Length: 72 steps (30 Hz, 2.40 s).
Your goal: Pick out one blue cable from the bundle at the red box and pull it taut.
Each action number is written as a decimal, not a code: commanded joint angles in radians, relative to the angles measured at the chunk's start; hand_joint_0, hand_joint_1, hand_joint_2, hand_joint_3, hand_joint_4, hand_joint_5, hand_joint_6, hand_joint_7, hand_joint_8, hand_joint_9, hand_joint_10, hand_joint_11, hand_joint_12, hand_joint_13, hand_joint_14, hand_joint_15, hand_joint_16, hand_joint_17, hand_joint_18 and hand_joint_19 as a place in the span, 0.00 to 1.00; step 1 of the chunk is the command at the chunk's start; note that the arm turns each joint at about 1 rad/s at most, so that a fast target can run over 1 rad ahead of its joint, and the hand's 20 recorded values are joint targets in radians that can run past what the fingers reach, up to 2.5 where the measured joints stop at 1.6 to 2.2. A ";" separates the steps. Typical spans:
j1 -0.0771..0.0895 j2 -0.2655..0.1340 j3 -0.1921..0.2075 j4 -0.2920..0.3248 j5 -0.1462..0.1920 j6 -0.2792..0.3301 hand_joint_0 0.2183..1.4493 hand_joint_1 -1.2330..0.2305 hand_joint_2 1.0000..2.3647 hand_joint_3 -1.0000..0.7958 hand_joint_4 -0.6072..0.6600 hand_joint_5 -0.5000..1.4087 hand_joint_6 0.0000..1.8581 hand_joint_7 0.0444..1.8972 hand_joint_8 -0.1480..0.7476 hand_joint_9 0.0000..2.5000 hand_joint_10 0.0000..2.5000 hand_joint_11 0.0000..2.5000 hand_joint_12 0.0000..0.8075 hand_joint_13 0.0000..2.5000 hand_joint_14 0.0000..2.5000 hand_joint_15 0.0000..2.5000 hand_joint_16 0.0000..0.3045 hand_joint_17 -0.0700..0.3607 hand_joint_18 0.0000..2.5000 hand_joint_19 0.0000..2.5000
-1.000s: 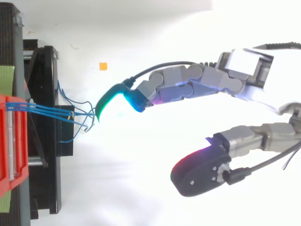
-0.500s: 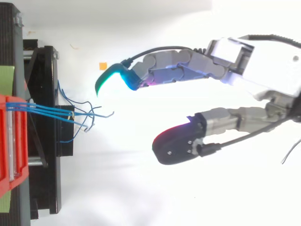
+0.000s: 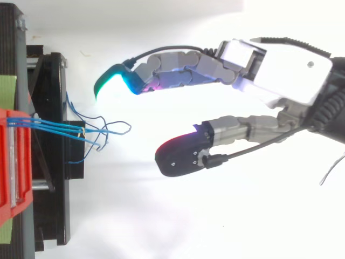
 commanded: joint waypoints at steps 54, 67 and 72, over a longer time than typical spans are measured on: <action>-0.034 -0.229 0.109 0.299 -0.145 0.100 0.33 0.43 0.01 0.37 0.59 0.20 0.27 0.58 0.44 0.25 0.00 0.11 0.40 0.21 0.00 0.08 0.17 0.44 0.18 0.19; -0.050 -0.229 0.109 0.302 -0.202 0.115 0.32 0.43 0.01 0.35 0.59 0.20 0.27 0.59 0.44 0.26 0.00 0.12 0.40 0.21 0.00 0.08 0.17 0.44 0.18 0.19; -0.052 -0.229 0.109 0.311 -0.206 0.115 0.35 0.50 0.01 0.32 0.58 0.21 0.27 0.63 0.45 0.27 0.00 0.12 0.40 0.22 0.00 0.09 0.17 0.43 0.19 0.20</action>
